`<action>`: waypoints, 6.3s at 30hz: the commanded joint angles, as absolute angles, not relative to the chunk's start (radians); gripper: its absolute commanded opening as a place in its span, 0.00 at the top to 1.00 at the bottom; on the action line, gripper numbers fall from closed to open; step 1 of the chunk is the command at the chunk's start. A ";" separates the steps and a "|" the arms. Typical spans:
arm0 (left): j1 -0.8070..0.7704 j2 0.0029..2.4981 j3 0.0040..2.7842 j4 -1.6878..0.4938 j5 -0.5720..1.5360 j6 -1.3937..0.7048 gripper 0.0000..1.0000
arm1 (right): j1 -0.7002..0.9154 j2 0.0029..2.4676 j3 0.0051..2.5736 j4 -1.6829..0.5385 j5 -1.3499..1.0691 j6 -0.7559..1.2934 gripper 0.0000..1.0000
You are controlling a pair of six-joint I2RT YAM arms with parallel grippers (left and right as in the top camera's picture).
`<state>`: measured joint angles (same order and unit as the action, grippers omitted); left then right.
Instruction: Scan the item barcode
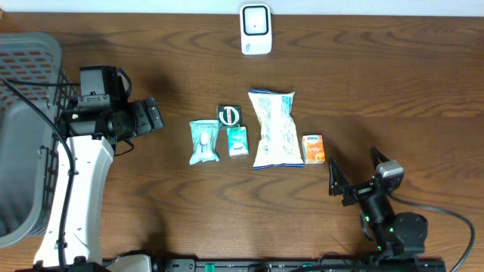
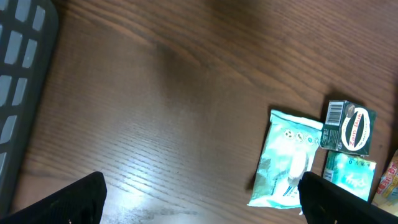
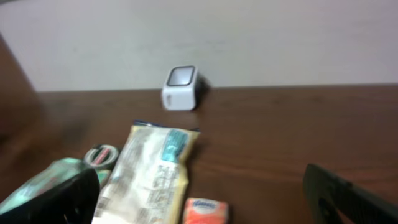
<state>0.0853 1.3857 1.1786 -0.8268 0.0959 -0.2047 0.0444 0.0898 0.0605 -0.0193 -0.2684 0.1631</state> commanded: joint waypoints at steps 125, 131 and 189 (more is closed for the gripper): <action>0.089 1.393 1.188 -0.830 0.097 -0.192 0.02 | 0.284 1.600 0.894 -0.439 -0.083 0.587 0.99; 0.089 1.393 1.188 -0.830 0.097 -0.191 0.02 | 0.289 1.669 0.894 -0.462 -0.051 0.605 0.99; 0.089 1.393 1.188 -0.830 0.097 -0.191 0.02 | -0.096 1.751 0.970 -0.705 -0.516 0.022 0.75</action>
<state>0.0853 1.3869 1.1786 -0.8291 0.0994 -0.2047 -0.1291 1.7439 0.9657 -0.6968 -0.4774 0.0051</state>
